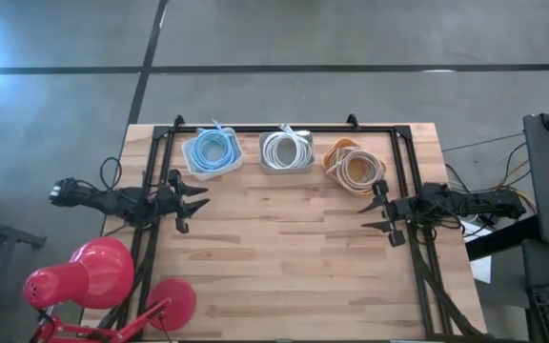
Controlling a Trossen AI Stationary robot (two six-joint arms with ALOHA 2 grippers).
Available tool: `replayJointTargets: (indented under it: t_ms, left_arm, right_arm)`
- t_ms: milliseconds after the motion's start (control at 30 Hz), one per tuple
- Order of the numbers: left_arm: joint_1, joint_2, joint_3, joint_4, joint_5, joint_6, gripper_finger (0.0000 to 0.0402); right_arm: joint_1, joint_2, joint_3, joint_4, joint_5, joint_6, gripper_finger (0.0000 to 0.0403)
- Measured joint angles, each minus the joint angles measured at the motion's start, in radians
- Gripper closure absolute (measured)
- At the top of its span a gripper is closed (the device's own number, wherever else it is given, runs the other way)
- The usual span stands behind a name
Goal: Pick & Place USB Port
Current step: Return to Home Position
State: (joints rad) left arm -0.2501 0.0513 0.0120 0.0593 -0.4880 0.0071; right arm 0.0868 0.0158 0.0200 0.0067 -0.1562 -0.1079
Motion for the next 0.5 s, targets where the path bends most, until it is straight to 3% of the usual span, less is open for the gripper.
replayJointTargets:
  t_ms: [500]
  left_arm:
    - [0.0, 0.0, 0.0, 0.0, 0.0, 0.0, 0.0245]
  right_arm:
    - [0.0, 0.0, 0.0, 0.0, 0.0, 0.001, 0.0238]
